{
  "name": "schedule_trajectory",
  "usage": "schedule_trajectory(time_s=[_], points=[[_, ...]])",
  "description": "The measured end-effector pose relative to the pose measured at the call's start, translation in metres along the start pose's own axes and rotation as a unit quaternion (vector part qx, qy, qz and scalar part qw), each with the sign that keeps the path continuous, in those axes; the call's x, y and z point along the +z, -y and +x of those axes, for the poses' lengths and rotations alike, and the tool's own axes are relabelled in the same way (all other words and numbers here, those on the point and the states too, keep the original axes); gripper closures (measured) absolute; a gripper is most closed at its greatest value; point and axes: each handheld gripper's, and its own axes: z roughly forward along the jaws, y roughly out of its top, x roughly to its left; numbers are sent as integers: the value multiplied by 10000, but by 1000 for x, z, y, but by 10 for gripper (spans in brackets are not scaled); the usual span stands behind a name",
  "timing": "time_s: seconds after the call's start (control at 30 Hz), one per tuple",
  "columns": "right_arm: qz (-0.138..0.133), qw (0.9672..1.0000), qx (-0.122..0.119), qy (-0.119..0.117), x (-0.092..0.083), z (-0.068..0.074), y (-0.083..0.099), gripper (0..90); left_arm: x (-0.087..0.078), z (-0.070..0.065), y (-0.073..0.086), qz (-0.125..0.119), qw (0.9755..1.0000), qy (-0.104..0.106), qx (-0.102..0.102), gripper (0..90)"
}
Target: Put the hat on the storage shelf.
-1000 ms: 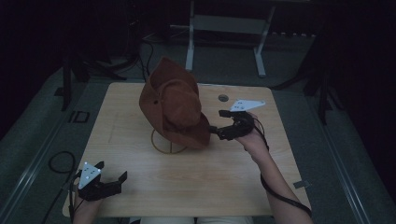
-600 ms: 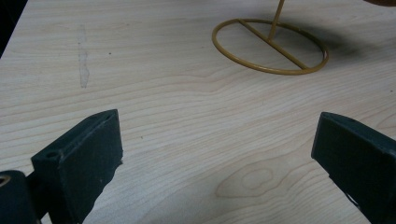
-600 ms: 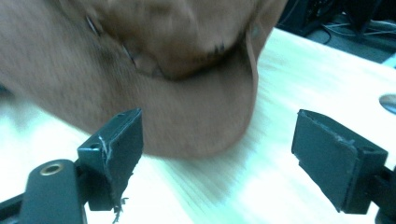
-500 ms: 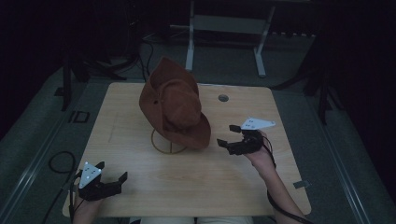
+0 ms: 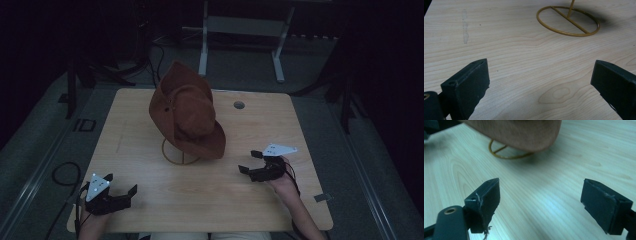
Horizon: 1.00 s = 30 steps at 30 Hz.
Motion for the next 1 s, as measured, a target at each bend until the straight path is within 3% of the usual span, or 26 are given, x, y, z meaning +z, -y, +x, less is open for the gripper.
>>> schedule_trajectory(time_s=[0.17,0.37,0.47,0.67,0.73,1.0], points=[[0,9999,-133,101,-1,2,17,158,0,0,0,6,10000,1,-18,27],[35,9999,-107,115,-8,6,33,151,0,0,0,9,10000,-3,-20,27],[52,9995,-208,241,-14,10,41,152,0,0,0,19,10000,9,-24,27],[-7,9993,-210,307,-28,11,50,151,-1,0,0,7,10000,4,-6,27],[23,9988,-261,424,-33,9,54,150,-1,0,0,12,10000,15,-11,27],[10,9987,-237,443,-31,6,56,150,-1,0,1,23,10000,46,-16,27]])
